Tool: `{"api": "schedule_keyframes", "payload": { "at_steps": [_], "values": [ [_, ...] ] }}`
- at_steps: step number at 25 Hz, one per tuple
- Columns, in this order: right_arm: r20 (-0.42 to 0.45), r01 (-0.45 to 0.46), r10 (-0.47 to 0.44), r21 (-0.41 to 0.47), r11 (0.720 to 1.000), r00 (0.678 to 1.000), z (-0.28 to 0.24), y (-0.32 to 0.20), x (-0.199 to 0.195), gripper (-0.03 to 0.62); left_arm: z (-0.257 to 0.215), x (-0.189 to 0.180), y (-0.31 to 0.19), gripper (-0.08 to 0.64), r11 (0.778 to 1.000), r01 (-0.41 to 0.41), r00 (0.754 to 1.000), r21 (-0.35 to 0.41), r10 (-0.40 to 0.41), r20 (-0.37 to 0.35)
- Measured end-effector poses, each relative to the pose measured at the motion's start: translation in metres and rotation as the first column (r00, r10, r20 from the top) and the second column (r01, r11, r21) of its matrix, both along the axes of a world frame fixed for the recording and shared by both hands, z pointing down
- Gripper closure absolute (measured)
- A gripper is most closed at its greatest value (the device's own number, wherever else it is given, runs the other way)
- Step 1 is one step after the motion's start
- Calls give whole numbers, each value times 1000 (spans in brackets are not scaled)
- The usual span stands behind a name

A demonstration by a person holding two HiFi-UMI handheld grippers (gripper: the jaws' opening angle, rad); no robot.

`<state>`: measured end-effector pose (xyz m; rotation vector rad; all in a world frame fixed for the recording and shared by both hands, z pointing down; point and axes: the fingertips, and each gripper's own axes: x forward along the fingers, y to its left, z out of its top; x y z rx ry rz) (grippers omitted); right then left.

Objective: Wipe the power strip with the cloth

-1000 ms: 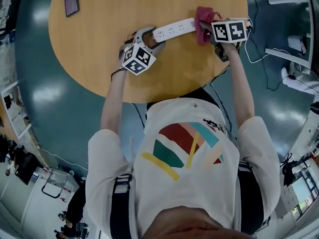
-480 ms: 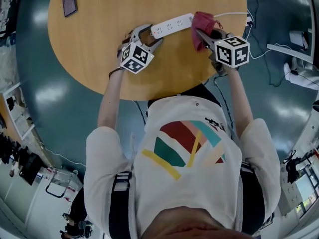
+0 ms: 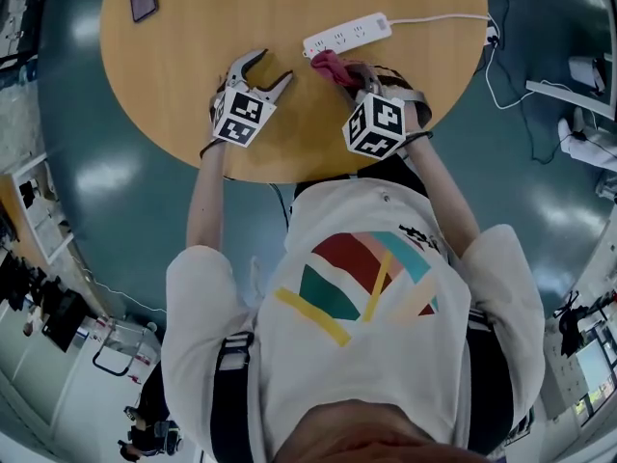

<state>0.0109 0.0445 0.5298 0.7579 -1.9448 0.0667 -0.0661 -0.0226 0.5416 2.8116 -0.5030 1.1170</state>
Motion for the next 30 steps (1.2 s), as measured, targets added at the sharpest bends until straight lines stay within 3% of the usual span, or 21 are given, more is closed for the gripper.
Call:
{"api": "schedule_keyframes", "payload": {
  "at_steps": [2, 4, 9, 14, 18, 20, 24, 30],
  "values": [
    [-107, 99, -98, 2, 995, 989, 9, 4, 0, 552, -3, 6, -6, 242, 1000, 30, 999, -2, -30, -31],
    [-161, 162, -162, -17, 987, 974, 14, 6, -1, 552, -8, 15, -15, 242, 998, 65, 996, 8, -64, -56],
    [-261, 235, -256, -110, 966, 931, 21, -5, -4, 552, -16, 33, -45, 242, 986, 166, 983, 8, -164, -83],
    [-361, 366, -418, -206, 908, 834, 21, -2, -10, 552, -21, 41, -54, 242, 970, 239, 964, -39, -242, -112],
    [-419, 325, -464, -363, 873, 780, 24, 4, 19, 552, -25, 54, -52, 242, 972, 235, 965, -20, -236, -119],
    [-452, 299, -464, -391, 871, 762, 26, 2, 31, 552, -25, 59, -50, 242, 974, 228, 966, -11, -228, -121],
    [-454, 302, -441, -349, 887, 774, 25, -7, 18, 552, -26, 56, -52, 242, 969, 247, 959, -24, -248, -135],
    [-382, 245, -365, -329, 912, 849, 26, -20, 16, 552, -28, 64, -54, 243, 974, 228, 966, 0, -226, -123]
  ]
}}
